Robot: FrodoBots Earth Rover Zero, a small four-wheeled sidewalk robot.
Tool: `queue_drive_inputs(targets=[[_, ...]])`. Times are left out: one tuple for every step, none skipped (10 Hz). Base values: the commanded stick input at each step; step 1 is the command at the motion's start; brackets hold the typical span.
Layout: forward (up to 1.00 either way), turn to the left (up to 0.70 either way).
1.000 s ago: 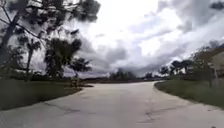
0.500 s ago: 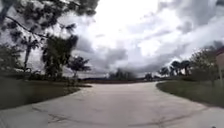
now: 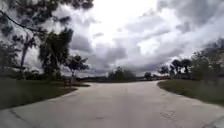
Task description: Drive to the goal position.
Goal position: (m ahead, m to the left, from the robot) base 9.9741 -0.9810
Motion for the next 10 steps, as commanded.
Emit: queue_drive_inputs(targets=[[0.85, 0.0], [0.85, 0.0], [0.85, 0.0], [0.85, 0.0], [0.85, 0.0], [0.85, 0.0], [0.85, 0.0], [0.85, 0.0], [0.85, 0.0], [0.85, 0.0]])
